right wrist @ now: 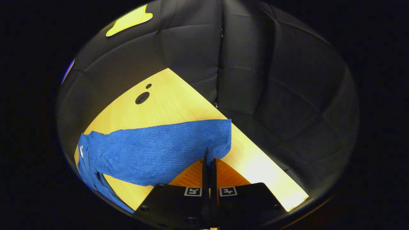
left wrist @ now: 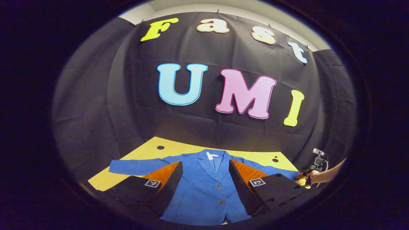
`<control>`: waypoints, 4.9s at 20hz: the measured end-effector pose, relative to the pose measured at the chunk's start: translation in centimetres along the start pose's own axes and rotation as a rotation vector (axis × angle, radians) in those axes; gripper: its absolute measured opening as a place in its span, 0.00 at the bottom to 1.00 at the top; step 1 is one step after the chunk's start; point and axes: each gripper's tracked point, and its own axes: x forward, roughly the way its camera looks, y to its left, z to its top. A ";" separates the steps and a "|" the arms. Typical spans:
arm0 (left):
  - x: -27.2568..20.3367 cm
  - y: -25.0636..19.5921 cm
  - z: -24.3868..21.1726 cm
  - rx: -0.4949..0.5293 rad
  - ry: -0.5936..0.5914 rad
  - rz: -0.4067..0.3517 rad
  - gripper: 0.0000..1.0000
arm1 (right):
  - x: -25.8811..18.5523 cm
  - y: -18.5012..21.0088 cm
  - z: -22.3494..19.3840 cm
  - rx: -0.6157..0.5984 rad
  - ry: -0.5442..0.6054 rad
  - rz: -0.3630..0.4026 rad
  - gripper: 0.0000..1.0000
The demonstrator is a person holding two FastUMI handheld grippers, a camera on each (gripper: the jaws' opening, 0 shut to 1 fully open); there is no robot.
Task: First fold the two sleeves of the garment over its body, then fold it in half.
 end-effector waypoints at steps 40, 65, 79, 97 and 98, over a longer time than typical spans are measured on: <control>9.4 37.8 -11.2 -0.219 0.323 0.414 0.84 | -34.0 47.7 -6.3 -0.741 -0.507 0.743 0.98; 18.0 44.2 -16.5 -0.290 0.645 0.366 0.00 | -38.5 22.0 -11.3 -0.391 -0.389 0.501 0.98; 22.2 12.9 -1.6 -0.218 0.425 -0.233 0.00 | -36.5 15.8 -7.9 -0.333 -0.436 0.442 0.98; 19.4 -4.6 -6.6 -0.102 0.485 -0.463 0.85 | -30.6 10.2 -10.7 -0.328 -0.324 0.395 0.98; 18.2 -2.9 -6.9 -0.084 0.477 -0.443 0.85 | -30.1 10.5 -11.4 -0.336 -0.301 0.399 0.98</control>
